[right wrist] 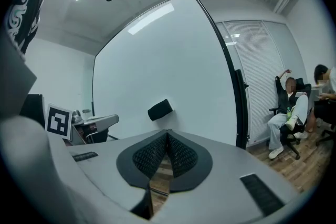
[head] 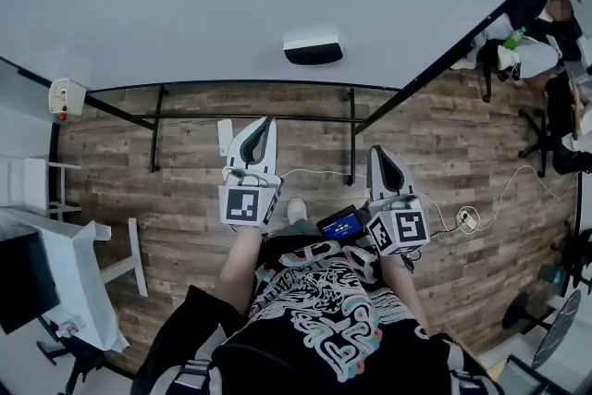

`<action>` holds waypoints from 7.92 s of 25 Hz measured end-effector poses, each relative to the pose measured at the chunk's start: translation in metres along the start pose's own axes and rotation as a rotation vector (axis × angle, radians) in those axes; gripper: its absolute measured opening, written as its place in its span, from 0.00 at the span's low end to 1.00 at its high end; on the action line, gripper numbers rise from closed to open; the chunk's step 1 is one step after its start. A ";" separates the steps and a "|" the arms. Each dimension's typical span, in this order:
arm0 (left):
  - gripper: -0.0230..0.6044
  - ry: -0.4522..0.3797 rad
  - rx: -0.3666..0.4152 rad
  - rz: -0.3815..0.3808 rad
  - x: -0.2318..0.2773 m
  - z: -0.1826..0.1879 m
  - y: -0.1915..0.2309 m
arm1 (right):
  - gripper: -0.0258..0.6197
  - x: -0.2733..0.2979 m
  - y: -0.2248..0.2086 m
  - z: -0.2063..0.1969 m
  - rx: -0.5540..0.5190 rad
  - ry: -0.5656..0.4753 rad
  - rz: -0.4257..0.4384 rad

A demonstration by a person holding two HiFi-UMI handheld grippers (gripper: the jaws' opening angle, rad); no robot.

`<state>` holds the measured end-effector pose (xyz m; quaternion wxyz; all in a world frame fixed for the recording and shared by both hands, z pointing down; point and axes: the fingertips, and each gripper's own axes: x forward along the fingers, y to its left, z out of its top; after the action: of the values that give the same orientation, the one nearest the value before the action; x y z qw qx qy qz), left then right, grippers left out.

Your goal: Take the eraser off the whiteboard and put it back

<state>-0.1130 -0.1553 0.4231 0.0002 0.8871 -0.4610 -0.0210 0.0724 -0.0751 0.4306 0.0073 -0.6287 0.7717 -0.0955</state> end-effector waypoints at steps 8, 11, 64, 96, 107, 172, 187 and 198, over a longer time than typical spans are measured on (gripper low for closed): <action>0.09 0.017 -0.004 0.017 0.008 -0.004 0.000 | 0.08 0.013 -0.006 0.006 0.004 -0.014 0.023; 0.09 0.015 0.014 0.036 0.012 -0.002 0.001 | 0.08 0.020 -0.008 0.007 0.010 -0.019 0.048; 0.57 0.235 0.795 0.139 0.131 -0.047 0.007 | 0.08 0.117 -0.075 0.013 0.022 0.015 0.170; 0.59 0.246 1.169 0.211 0.158 -0.037 0.015 | 0.08 0.134 -0.086 0.016 0.019 0.023 0.181; 0.48 0.242 1.176 0.198 0.151 -0.032 0.014 | 0.08 0.123 -0.080 0.020 0.005 0.020 0.167; 0.48 0.186 1.159 0.117 0.015 -0.009 -0.006 | 0.08 0.023 0.002 0.015 0.031 -0.057 0.101; 0.48 0.138 1.159 0.092 0.025 0.005 -0.015 | 0.08 0.016 -0.005 0.021 0.027 -0.084 0.062; 0.48 0.123 1.171 0.049 0.071 0.012 -0.036 | 0.08 0.028 -0.044 0.035 0.040 -0.104 0.041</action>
<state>-0.0428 -0.1928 0.4076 -0.4624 0.7283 -0.4154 0.2885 0.1139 -0.1160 0.4059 0.0619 -0.6166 0.7809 -0.0778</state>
